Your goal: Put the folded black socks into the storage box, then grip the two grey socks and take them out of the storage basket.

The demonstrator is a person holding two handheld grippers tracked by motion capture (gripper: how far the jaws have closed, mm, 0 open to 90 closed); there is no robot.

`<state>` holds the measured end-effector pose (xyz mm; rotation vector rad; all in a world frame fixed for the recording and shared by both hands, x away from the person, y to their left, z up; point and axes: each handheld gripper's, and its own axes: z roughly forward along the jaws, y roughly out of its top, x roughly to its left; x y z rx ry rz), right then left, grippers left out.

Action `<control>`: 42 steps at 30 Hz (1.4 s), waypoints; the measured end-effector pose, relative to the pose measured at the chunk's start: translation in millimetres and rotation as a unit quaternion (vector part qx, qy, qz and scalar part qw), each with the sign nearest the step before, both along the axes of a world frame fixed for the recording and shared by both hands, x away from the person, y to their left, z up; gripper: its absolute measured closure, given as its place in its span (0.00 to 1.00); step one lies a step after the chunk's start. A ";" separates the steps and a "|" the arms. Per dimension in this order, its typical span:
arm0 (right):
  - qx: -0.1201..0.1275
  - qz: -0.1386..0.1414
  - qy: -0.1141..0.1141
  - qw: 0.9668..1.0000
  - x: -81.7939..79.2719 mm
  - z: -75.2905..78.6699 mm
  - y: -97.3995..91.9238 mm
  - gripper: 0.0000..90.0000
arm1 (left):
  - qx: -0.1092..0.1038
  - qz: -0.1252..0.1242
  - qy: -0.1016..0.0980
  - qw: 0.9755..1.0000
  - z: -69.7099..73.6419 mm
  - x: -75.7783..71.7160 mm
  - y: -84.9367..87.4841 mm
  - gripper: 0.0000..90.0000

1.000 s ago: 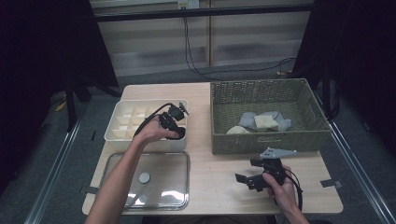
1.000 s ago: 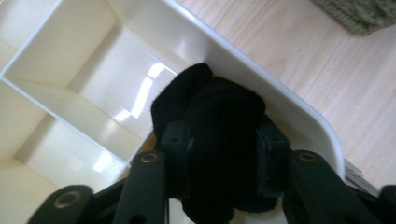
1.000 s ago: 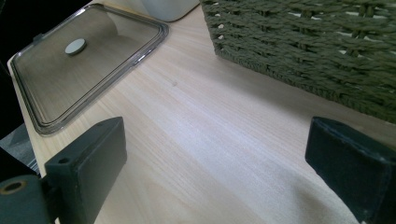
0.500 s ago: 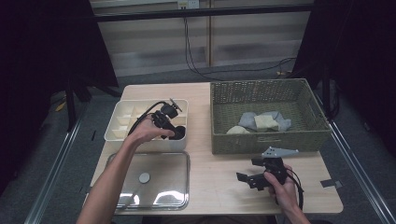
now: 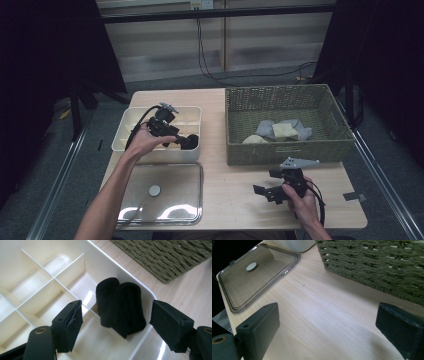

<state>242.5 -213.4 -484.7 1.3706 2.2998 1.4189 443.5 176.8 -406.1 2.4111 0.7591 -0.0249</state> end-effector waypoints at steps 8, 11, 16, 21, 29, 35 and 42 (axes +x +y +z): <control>0.003 0.003 -0.009 1.000 2.5 2.8 -1.0 0.08 | -0.041 0.029 -0.018 0.999 -2.0 -17.1 20.7 0.34; 0.002 0.005 -0.013 1.000 3.8 3.8 -0.8 0.12 | -0.058 0.037 -0.029 0.997 -3.2 -25.7 28.1 0.35; 0.000 0.000 -0.017 1.000 3.5 7.1 -1.3 0.13 | -0.079 0.043 -0.037 0.995 -4.4 -42.8 39.8 0.36; 0.008 -0.004 -0.016 1.000 6.5 13.1 -3.4 0.12 | -0.096 0.052 -0.054 0.993 -7.4 -64.8 47.3 0.31; 0.004 -0.015 -0.014 1.000 5.9 19.9 -9.2 0.23 | -0.107 0.054 -0.057 0.991 -16.4 -97.1 51.9 0.30; 0.008 -0.022 -0.023 0.999 6.8 29.3 -15.0 0.33 | -0.115 0.057 -0.057 0.990 -24.1 -119.9 55.9 0.28; 0.011 -0.018 -0.019 1.000 13.5 40.9 -15.0 0.40 | -0.117 0.056 -0.054 0.990 -36.7 -139.9 58.8 0.23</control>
